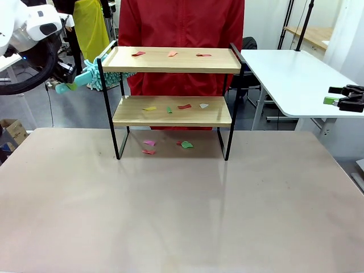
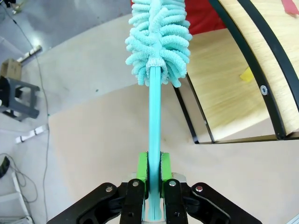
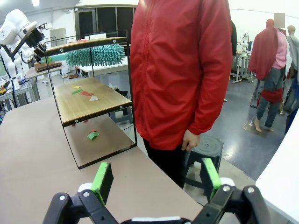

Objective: Clean the shelf.
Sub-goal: Clean the specific section of the Shelf indicated by the human with the Duster.

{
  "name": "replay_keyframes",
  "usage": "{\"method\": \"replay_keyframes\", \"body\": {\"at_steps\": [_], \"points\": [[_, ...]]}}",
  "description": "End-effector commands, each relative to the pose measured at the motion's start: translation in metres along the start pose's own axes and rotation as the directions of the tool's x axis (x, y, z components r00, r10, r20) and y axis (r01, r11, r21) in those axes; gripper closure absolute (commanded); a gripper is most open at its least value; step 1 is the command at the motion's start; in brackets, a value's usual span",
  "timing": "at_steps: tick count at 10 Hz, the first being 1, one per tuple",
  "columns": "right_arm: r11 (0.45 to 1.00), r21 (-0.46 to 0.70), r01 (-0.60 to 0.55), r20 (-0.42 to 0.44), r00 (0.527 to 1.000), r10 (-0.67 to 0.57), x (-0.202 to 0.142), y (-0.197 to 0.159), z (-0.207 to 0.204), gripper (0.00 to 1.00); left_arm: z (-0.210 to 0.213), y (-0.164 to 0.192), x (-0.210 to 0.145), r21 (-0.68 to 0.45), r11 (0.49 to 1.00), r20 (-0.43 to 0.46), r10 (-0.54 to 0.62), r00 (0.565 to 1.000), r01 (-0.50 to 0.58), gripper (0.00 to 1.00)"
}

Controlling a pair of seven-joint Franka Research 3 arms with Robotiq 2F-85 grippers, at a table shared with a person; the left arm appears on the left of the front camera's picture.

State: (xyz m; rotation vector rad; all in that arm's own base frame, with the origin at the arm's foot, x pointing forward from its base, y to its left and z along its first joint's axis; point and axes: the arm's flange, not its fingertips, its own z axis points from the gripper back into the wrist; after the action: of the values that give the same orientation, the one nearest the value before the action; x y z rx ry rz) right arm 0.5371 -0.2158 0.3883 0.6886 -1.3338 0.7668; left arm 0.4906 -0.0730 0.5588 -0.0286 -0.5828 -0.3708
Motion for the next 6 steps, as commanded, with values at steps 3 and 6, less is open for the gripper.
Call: {"method": "replay_keyframes", "body": {"at_steps": [3, 6], "points": [[1.0, -0.013, 0.013, -0.006, 1.0, -0.013, 0.007, 0.003, -0.004, 0.0, 0.0, 0.0, 0.0, 0.0, 1.0, 0.0, -0.001, 1.0, 0.001, 0.87], [1.0, -0.013, 0.013, -0.006, 1.0, -0.013, 0.007, 0.003, -0.004, 0.0, 0.057, 0.045, -0.011, 0.212, 0.972, -0.125, -0.078, 0.989, 0.103, 0.87]]}}
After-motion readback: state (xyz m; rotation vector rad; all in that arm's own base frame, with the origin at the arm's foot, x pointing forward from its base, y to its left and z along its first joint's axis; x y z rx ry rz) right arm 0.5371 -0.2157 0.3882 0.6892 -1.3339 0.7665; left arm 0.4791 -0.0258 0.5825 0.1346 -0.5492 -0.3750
